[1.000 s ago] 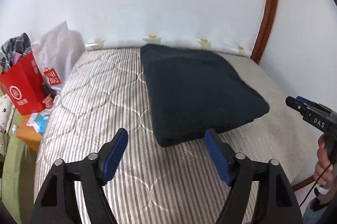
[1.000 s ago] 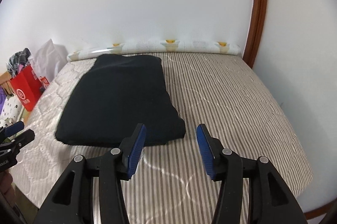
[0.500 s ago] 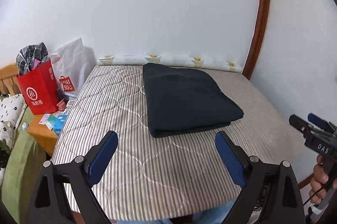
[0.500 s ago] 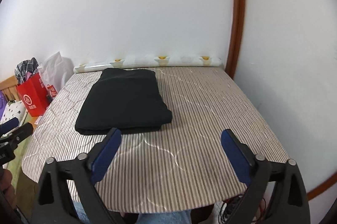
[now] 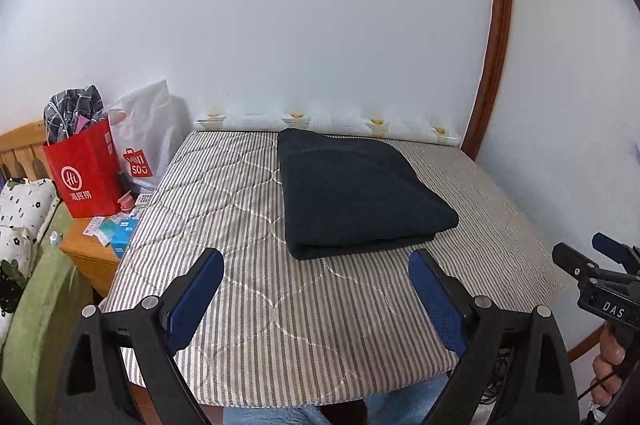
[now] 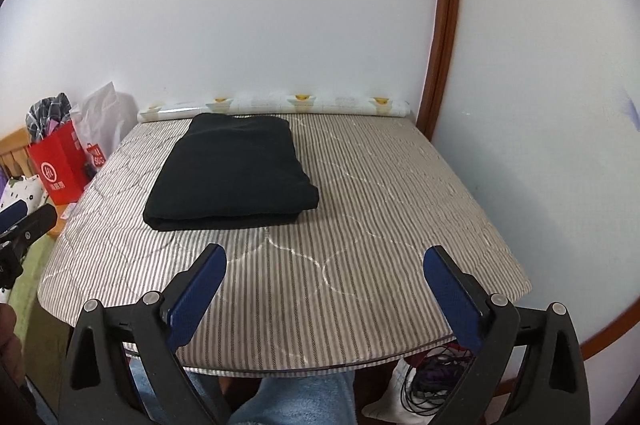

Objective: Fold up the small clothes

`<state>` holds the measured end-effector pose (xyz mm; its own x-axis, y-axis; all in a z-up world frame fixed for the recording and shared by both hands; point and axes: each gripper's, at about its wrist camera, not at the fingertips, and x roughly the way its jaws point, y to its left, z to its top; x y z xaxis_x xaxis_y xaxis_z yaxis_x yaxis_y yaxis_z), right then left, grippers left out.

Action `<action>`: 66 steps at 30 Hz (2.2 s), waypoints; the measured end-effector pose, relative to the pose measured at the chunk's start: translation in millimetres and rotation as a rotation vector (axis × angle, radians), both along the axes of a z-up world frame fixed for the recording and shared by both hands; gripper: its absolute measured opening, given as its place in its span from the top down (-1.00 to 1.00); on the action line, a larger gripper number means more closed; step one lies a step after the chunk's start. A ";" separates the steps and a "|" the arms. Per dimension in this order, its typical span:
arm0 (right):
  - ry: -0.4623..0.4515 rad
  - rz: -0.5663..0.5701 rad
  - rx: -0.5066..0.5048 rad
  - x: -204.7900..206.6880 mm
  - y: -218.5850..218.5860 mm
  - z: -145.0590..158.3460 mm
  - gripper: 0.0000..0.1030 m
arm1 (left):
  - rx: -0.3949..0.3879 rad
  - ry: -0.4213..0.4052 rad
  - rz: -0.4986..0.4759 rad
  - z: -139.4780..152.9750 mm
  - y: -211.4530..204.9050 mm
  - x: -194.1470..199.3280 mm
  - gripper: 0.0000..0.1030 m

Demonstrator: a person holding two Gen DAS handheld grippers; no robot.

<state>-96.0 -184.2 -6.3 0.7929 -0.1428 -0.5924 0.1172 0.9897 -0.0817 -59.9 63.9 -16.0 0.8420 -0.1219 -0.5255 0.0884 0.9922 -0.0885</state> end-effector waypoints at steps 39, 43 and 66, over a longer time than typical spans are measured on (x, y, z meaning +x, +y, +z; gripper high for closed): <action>0.008 -0.021 -0.019 -4.5 3.8 -0.6 -0.90 | -0.024 0.019 0.003 -6.5 4.5 -2.1 -0.82; 0.005 -0.026 -0.018 -6.3 3.3 -0.4 -0.90 | -0.022 0.017 0.005 -6.5 5.3 -2.4 -0.82; -0.014 -0.033 -0.022 -12.4 5.0 4.6 -0.90 | -0.018 0.006 0.012 -2.2 5.1 -6.5 -0.82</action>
<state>-108.4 -179.2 -1.7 0.7956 -0.1820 -0.5779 0.1513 0.9833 -0.1012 -66.4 69.0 -18.2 0.8401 -0.1214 -0.5287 0.0763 0.9914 -0.1064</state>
